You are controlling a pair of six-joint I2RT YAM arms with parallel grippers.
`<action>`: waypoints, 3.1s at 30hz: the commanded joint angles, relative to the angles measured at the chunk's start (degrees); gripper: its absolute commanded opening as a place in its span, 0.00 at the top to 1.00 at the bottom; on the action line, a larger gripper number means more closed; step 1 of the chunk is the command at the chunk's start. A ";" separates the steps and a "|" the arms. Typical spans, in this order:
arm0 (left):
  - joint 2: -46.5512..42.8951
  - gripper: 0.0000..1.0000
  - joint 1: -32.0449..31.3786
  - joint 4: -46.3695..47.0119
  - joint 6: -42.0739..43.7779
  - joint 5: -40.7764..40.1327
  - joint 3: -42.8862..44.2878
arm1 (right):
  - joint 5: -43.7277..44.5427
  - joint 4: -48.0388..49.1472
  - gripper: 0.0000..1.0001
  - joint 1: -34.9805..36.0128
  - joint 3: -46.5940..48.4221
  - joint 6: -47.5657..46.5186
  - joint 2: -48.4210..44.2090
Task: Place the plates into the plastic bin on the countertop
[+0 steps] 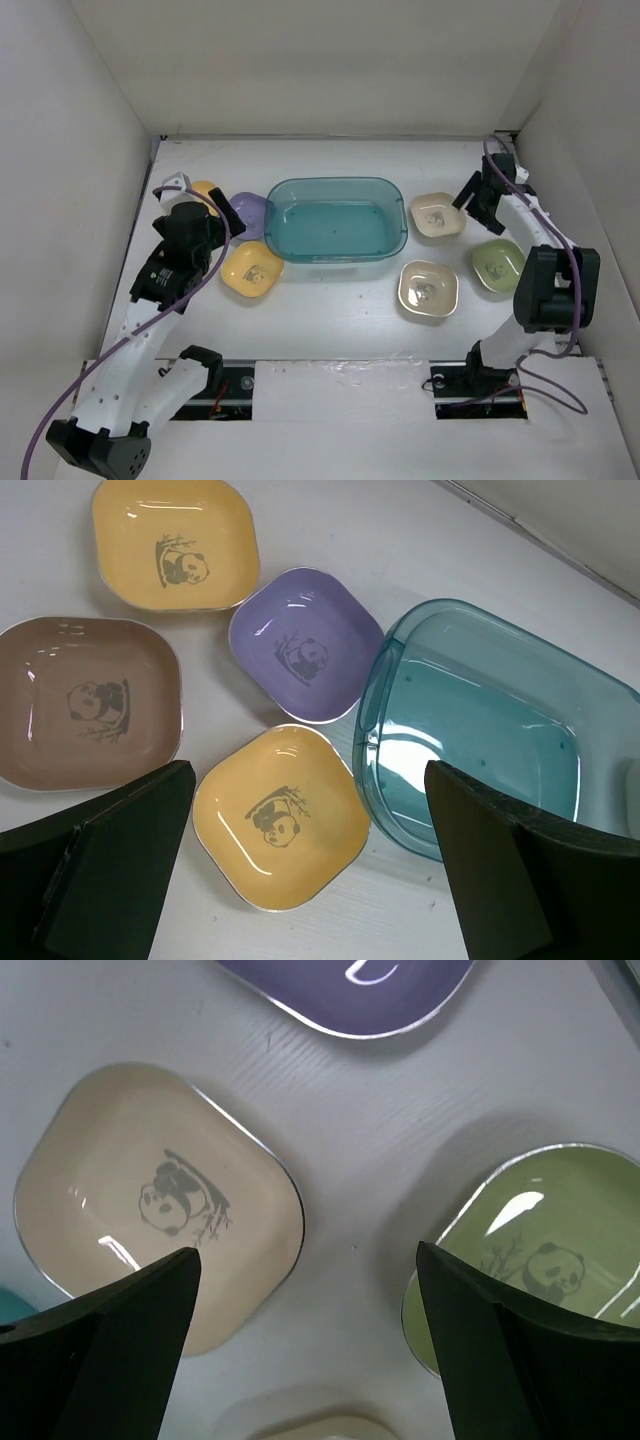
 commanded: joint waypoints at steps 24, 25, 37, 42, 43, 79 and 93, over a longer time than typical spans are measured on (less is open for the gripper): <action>-1.47 0.00 0.31 1.30 1.11 0.47 1.57 | -6.91 10.56 0.54 -1.76 5.36 1.03 17.63; -1.48 0.00 0.31 1.30 1.11 -0.05 1.57 | -6.91 10.56 0.54 -1.76 5.36 1.55 17.63; -1.48 0.00 0.31 1.30 1.11 -0.06 1.57 | -4.19 6.26 1.00 -0.53 11.49 3.13 18.86; -1.48 0.00 0.31 0.77 1.11 -0.06 1.57 | -3.67 3.19 1.00 1.58 18.18 2.61 15.36; -1.48 0.00 0.31 0.77 0.59 -0.06 1.57 | -2.96 2.66 1.00 2.36 19.06 2.61 14.22; 12.23 0.35 1.28 2.52 -42.04 2.05 -28.04 | -3.22 12.85 0.30 36.82 13.70 4.63 8.32; -3.37 1.00 -0.38 -11.70 -43.18 0.39 -21.99 | -2.17 10.12 0.29 37.35 13.71 3.05 -0.12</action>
